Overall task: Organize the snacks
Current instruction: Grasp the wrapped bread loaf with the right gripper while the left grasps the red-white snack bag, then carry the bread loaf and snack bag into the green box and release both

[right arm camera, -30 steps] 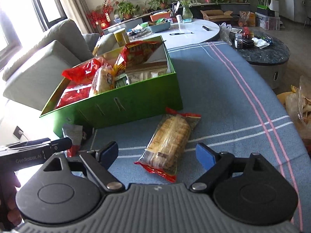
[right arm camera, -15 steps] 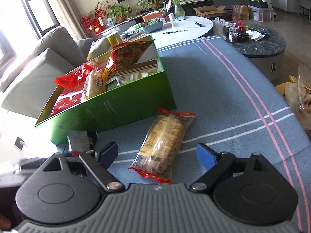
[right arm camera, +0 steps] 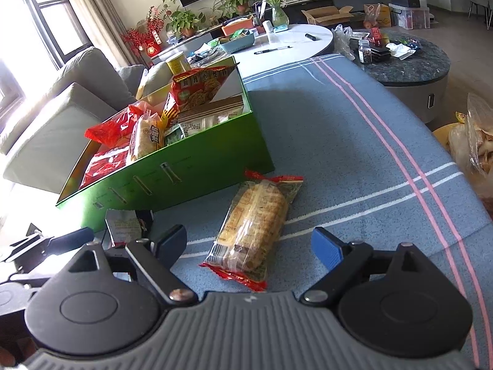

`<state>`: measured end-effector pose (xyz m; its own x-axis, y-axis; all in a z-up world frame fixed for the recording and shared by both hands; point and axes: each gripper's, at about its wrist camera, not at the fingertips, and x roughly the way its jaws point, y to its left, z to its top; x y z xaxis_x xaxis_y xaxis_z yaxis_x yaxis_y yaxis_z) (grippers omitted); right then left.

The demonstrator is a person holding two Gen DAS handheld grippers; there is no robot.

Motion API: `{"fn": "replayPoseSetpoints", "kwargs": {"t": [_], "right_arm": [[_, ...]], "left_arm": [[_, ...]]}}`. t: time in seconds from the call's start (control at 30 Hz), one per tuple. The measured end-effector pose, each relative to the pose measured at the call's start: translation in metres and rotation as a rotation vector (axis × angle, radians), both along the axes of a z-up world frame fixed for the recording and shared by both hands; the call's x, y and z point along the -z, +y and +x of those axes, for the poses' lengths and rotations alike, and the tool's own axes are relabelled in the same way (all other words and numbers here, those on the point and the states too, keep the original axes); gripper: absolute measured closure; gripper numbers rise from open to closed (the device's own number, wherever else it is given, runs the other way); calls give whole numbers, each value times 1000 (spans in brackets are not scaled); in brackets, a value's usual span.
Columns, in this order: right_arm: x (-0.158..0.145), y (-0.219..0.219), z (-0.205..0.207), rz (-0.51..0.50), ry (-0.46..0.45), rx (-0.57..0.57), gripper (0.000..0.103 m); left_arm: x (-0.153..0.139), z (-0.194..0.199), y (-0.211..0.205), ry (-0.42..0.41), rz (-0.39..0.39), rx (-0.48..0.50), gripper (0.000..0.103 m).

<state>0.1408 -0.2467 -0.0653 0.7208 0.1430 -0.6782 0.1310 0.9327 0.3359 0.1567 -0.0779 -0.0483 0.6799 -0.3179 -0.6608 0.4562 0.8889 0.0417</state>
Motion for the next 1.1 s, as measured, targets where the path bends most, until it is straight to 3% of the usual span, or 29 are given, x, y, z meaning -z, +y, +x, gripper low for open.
{"fn": "replayPoseSetpoints", "kwargs": {"t": [0.3, 0.63, 0.67, 0.7, 0.87, 1.1], "right_arm": [[4, 6, 5, -19, 18, -9, 30], [10, 27, 11, -155, 14, -19, 28], [10, 29, 10, -189, 7, -17, 38], [9, 30, 8, -215, 6, -21, 38], [4, 16, -3, -81, -14, -39, 47], [-14, 29, -17, -69, -72, -96, 47]], "left_arm": [[18, 16, 2, 56, 13, -64, 40], [19, 1, 2, 44, -18, -77, 64], [18, -2, 3, 43, -22, -72, 65], [18, -5, 4, 45, -29, -66, 67], [13, -20, 9, 65, -65, -41, 69], [11, -37, 18, 105, -63, -47, 70]]}}
